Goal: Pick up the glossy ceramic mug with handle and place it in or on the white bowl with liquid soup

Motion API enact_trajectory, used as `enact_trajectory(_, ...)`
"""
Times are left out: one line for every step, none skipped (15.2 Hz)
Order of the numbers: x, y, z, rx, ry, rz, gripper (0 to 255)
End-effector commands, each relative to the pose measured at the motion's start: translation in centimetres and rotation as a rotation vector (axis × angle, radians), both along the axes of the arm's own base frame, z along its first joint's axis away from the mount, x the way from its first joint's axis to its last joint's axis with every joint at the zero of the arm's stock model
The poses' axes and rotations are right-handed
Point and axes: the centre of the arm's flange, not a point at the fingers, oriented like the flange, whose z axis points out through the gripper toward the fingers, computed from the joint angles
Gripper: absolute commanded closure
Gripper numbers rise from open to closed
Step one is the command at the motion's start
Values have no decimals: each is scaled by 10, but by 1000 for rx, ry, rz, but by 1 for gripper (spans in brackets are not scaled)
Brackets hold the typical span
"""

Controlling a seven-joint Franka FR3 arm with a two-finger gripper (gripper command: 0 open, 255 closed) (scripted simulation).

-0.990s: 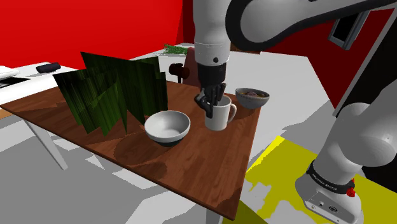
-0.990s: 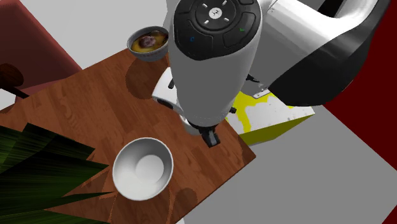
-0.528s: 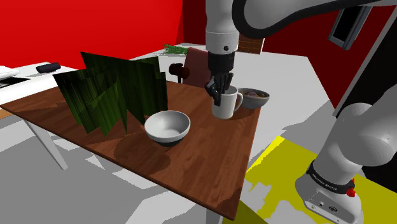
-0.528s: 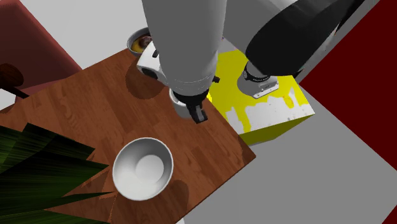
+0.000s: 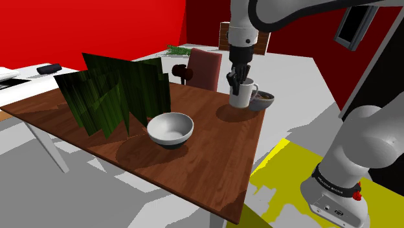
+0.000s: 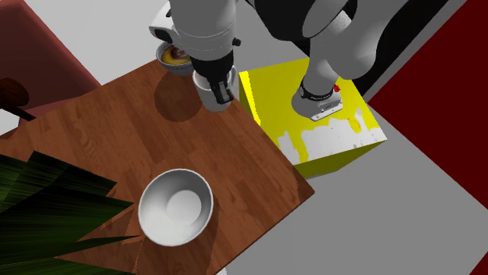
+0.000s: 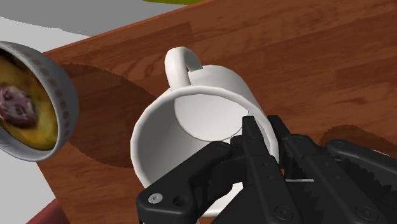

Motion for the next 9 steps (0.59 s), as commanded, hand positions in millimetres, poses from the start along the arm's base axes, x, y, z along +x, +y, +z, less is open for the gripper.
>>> enact_trajectory(4, -27, 1, 0, 0, 2, 255)
enact_trajectory(6, -40, 2, 0, 0, 2, 255)
enact_trajectory(8, -53, 3, 0, 0, 2, 255)
enact_trajectory(10, -66, 4, 0, 0, 2, 255)
enact_trajectory(12, -79, 4, 0, 0, 2, 255)
enact_trajectory(14, -92, 5, 0, 0, 2, 255)
enact_trajectory(16, -105, 6, 0, 0, 2, 255)
enact_trajectory(18, -118, 7, 0, 0, 2, 255)
enact_trajectory(21, -131, 8, 0, 0, 2, 255)
